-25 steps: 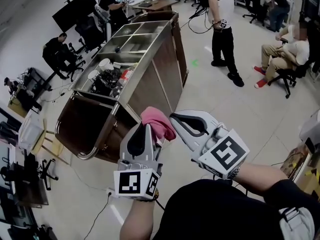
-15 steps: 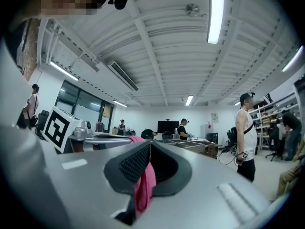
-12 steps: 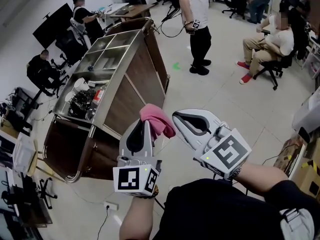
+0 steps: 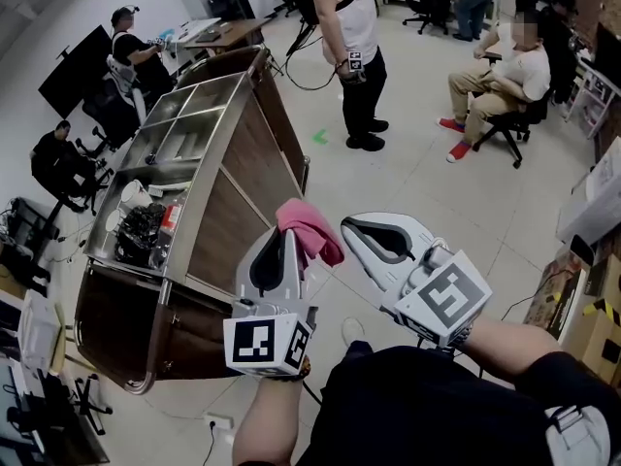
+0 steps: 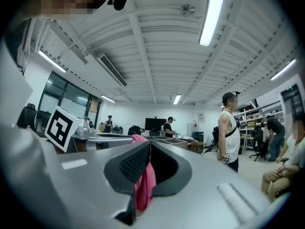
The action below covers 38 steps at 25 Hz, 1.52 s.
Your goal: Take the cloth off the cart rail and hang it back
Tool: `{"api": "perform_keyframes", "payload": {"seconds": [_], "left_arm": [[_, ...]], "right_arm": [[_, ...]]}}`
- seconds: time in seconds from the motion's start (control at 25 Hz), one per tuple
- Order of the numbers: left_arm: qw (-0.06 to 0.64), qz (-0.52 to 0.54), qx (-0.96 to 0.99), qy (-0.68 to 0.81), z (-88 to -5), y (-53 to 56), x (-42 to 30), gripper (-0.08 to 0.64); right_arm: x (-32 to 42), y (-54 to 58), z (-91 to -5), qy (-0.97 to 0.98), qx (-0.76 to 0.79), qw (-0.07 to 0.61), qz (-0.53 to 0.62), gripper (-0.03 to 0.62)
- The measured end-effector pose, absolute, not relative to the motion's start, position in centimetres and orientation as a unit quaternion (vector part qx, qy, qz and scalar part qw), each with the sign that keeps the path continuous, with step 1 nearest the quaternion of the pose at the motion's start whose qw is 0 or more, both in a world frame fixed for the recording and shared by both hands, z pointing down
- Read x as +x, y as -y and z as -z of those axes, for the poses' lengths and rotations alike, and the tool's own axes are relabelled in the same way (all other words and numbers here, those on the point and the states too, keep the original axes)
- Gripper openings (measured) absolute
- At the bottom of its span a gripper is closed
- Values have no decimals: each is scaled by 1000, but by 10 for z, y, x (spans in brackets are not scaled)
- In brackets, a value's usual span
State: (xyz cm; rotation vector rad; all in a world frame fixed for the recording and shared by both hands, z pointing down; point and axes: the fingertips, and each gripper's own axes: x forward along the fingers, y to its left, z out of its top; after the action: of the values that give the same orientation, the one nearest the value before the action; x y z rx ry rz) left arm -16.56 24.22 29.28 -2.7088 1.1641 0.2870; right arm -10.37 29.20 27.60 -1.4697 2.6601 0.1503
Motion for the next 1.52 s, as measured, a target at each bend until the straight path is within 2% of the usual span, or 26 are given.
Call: {"api": "perform_keyframes", "payload": {"seconds": [0.2, 0.48, 0.6, 0.72, 0.84, 1.0, 1.12, 1.32, 1.52], "left_arm": [[89, -94, -917, -378, -296, -197, -159, 25], [89, -96, -925, -357, -299, -128, -153, 25], [87, -89, -927, -355, -302, -99, -153, 25], [82, -85, -930, -349, -300, -70, -152, 25], [82, -80, -934, -339, -299, -50, -147, 25], [79, -81, -933, -341, -295, -29, -144, 25], [78, -79, -934, -339, -299, -11, -137, 25], [77, -72, -933, -344, -307, 18, -118, 25], [77, -69, -929, -356, -304, 40, -89, 25]], "right_arm": [[-99, -243, -276, -867, -483, 53, -110, 2], [-100, -175, -283, -860, -505, 39, -66, 2], [-102, -144, -286, -859, -504, 44, -84, 2], [-106, -119, -288, -858, -513, 33, -20, 2], [-100, -96, -281, -854, -515, 40, -56, 2], [-96, -77, -280, -852, -521, 33, -32, 2], [-88, -55, -279, -853, -514, 40, -86, 2], [-77, -31, -297, -856, -515, 35, 12, 2], [-44, -5, -290, -863, -503, 38, -16, 2]]}}
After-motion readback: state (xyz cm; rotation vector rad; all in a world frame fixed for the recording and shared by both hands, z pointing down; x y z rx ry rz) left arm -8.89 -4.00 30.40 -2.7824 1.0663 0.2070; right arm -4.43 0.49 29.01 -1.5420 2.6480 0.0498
